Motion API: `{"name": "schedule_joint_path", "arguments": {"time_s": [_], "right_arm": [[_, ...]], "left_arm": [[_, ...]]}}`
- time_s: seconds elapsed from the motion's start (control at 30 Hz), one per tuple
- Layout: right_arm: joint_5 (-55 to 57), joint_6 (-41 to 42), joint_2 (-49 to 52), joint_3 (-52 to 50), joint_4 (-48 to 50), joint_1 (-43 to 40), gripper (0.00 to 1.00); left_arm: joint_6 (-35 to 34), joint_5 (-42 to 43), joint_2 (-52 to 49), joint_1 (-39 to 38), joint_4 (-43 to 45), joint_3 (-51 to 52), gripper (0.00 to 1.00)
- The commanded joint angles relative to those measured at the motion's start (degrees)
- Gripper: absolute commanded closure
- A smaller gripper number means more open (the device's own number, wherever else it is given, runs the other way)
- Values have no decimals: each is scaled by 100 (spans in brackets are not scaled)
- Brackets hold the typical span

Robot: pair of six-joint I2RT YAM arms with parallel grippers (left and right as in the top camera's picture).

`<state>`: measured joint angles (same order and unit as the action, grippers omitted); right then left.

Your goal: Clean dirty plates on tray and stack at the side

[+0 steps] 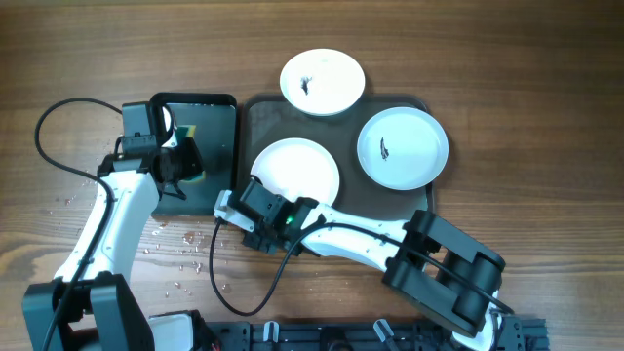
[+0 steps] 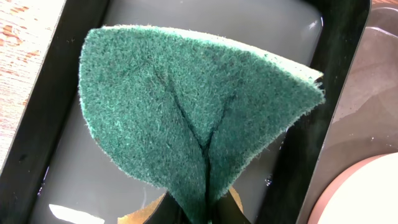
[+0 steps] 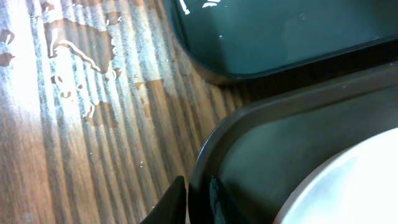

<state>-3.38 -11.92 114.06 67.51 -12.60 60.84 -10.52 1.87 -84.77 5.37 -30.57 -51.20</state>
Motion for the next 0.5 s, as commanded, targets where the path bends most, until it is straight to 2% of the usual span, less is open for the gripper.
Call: {"name": "schedule_joint_path", "arguments": {"time_s": [0.0,0.27,0.33,0.37,0.47], "right_arm": [[-317,-83,92,-63,-52,120,87],[-463,-153,90,-61,-4,125,86],[-459,-96,17,17,-7,125,80],[-444,-11,-66,79,-17,122,73],[-413,245,-581,269,-7,72,69]], "left_arm": [[114,85,-15,22,39,-11,93],[114,87,-15,22,39,-11,93],[114,85,-13,22,39,-11,93],[114,87,-15,22,39,-11,93],[114,85,-15,22,39,-11,92]]}}
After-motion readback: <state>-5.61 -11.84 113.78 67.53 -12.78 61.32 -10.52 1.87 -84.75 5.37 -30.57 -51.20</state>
